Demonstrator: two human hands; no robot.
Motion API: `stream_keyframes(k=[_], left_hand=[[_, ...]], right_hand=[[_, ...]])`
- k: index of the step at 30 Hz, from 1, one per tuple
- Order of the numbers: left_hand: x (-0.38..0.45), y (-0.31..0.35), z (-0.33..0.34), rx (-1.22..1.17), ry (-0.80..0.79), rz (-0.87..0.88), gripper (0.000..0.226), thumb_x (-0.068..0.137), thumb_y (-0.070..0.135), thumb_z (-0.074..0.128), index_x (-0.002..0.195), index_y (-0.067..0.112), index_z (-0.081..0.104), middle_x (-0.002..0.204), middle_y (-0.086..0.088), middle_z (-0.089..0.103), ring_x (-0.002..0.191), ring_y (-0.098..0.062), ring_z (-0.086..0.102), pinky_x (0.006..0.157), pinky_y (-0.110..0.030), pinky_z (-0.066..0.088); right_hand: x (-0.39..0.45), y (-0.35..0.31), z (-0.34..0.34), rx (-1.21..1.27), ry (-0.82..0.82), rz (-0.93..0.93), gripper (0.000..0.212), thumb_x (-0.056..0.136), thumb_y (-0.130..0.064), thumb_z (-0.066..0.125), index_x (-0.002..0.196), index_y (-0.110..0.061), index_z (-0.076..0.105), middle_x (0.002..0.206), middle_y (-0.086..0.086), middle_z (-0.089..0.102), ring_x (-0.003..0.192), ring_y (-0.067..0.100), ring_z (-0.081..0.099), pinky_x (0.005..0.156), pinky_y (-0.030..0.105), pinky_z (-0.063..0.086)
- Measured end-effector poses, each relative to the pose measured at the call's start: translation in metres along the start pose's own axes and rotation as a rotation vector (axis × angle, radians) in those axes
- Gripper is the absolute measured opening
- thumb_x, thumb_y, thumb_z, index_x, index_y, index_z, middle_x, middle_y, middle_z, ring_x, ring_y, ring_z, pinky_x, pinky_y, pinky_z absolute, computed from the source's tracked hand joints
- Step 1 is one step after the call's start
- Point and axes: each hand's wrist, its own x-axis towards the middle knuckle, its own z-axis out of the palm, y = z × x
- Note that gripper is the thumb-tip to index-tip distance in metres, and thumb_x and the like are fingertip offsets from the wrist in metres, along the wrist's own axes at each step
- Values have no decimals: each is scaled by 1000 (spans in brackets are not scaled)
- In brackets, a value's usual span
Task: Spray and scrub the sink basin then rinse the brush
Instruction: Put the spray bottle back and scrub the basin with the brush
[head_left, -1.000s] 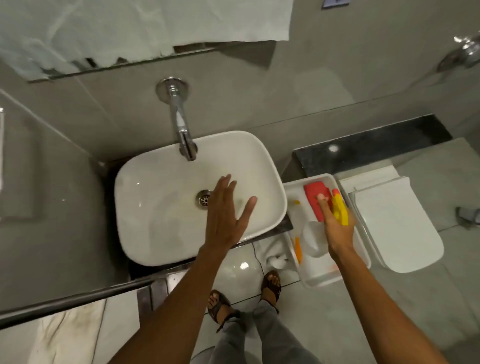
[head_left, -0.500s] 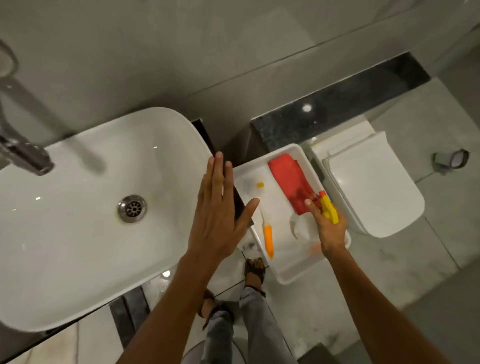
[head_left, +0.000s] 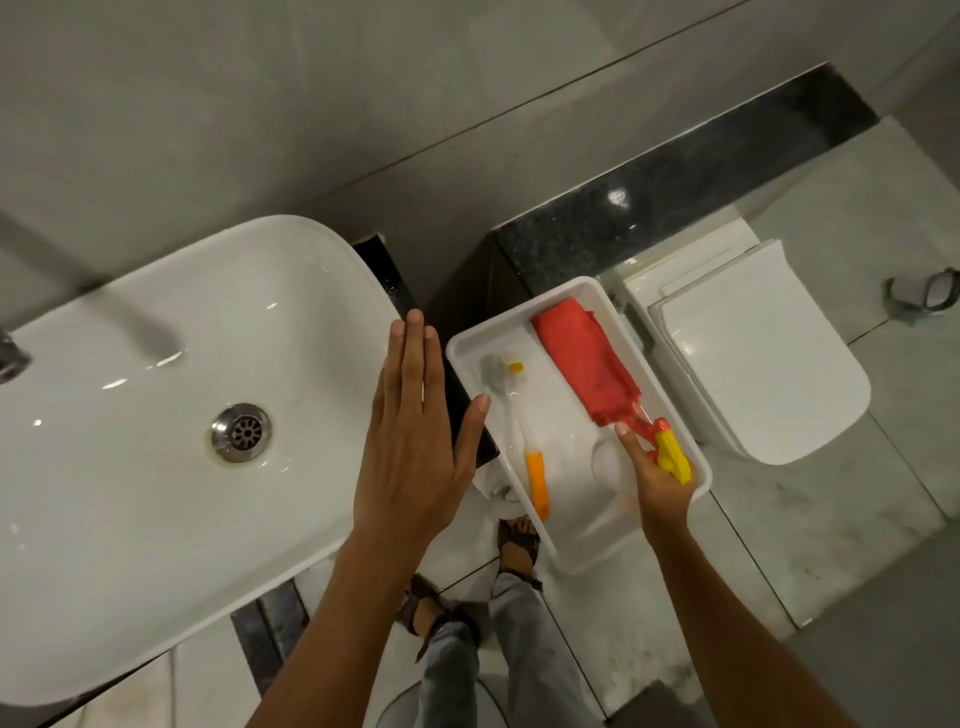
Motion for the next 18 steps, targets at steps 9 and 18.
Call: stream_keyframes(k=[9,18], left_hand=[[0,-1,1,-9,11,15,85,111,61,35,174,15,0,183,0,-9,170,-18,-9,138,-42,12],[2,-3,5,3,24,21,88,109,65,36,173,17,0,183,-1,-6,170,-20,-7,138,-44,14]], right_hand=[[-74,25,14,-138,501,144,68,76,-39,92,126,-4,61,122,14,67,112,31,66,97,44,58],[-86,10,103,-506,-203,221,62,103,-46,61,150,-8,48,143,13,56,133,31,55,112,50,47]])
